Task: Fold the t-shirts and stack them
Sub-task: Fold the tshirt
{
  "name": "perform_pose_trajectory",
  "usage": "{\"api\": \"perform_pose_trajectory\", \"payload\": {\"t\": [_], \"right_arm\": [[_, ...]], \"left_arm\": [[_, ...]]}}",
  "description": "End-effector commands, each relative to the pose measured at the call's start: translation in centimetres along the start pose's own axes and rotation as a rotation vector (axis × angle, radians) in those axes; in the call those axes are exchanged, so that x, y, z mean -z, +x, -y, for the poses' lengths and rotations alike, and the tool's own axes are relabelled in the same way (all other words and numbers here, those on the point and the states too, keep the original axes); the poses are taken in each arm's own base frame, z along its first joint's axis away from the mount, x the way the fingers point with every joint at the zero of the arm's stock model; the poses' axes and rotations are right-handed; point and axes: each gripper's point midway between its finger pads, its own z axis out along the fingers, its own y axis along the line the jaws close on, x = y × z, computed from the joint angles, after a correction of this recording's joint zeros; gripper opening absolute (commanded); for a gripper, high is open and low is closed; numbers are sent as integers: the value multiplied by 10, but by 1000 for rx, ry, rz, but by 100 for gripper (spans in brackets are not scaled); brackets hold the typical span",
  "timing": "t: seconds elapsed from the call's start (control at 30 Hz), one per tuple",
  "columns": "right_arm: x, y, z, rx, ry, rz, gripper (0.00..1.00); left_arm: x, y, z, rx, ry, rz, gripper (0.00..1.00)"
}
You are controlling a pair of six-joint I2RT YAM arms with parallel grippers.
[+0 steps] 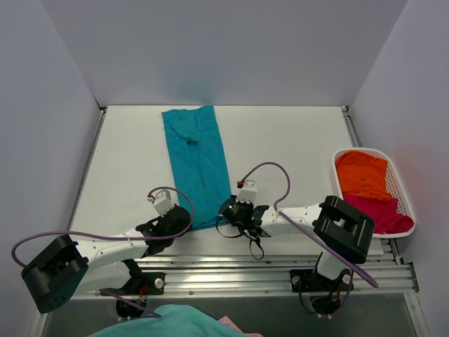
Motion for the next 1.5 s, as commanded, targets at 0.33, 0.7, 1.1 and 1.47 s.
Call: {"api": "perform_pose_trajectory", "payload": {"t": [0.33,0.7,1.1,1.47], "right_arm": [[-2,-9,23,10,78,38,20],[3,-8,26,26,80,29,0],[49,-21,22,31,17,33,0],[47,-76,-23,72,31,144,0]], "left_arm": [[1,13,-45,-105,-130,-32,2],[9,9,-33,-119,-95,-49,2],[61,-4,6,-117,60,-109,2],[71,-59,55,-115,117,29,2]]}}
